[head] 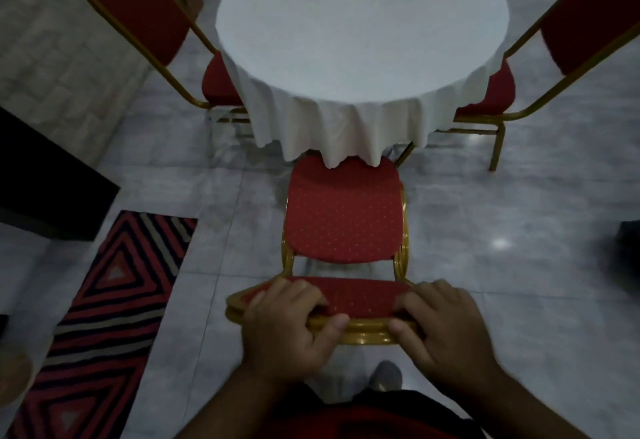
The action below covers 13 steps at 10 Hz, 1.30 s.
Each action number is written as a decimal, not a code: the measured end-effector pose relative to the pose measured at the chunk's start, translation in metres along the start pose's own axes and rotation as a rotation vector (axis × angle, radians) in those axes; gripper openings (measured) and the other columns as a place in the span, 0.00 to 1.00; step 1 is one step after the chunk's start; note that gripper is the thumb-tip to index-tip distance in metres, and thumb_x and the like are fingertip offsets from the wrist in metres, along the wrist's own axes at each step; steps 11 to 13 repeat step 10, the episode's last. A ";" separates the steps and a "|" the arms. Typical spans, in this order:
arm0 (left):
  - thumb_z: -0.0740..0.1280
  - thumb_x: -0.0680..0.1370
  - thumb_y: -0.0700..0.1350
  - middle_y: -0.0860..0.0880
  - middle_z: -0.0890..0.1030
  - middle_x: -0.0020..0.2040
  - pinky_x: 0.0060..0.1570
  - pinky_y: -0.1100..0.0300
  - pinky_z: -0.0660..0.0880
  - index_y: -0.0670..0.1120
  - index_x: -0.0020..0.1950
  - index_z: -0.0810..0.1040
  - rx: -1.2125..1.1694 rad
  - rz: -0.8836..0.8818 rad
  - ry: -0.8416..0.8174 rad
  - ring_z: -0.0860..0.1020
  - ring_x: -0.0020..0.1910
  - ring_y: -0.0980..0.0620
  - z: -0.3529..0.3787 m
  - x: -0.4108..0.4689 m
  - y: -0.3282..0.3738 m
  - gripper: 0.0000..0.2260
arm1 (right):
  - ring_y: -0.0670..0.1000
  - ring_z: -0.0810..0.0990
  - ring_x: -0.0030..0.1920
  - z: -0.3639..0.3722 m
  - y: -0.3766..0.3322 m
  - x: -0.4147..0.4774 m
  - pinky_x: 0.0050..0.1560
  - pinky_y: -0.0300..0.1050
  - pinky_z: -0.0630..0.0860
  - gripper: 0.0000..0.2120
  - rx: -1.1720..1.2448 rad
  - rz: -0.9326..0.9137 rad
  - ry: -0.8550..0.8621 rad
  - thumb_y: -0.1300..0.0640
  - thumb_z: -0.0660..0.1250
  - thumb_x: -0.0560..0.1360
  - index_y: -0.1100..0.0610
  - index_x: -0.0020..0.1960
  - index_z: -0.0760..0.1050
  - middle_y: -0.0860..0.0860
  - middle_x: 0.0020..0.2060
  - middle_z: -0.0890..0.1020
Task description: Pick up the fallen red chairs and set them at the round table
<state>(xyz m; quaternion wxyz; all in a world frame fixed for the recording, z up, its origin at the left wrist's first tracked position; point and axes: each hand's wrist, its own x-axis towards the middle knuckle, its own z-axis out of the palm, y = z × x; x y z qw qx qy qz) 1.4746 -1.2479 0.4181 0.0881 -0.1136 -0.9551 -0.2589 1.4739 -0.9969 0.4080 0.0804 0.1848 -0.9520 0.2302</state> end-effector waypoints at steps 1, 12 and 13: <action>0.58 0.77 0.66 0.57 0.75 0.38 0.40 0.55 0.68 0.52 0.42 0.77 0.044 0.042 -0.014 0.73 0.40 0.54 -0.001 0.042 -0.019 0.20 | 0.48 0.72 0.45 0.006 -0.012 0.036 0.45 0.47 0.64 0.13 -0.028 0.103 -0.004 0.43 0.57 0.80 0.47 0.48 0.77 0.42 0.44 0.76; 0.55 0.75 0.63 0.57 0.72 0.37 0.43 0.54 0.69 0.55 0.39 0.71 -0.042 0.013 -0.256 0.71 0.40 0.58 -0.022 0.103 -0.034 0.14 | 0.47 0.68 0.42 0.017 -0.032 0.092 0.43 0.50 0.69 0.13 -0.059 0.318 0.035 0.39 0.53 0.79 0.43 0.41 0.68 0.39 0.38 0.67; 0.55 0.75 0.63 0.57 0.72 0.37 0.43 0.54 0.69 0.55 0.39 0.71 -0.042 0.013 -0.256 0.71 0.40 0.58 -0.022 0.103 -0.034 0.14 | 0.47 0.68 0.42 0.017 -0.032 0.092 0.43 0.50 0.69 0.13 -0.059 0.318 0.035 0.39 0.53 0.79 0.43 0.41 0.68 0.39 0.38 0.67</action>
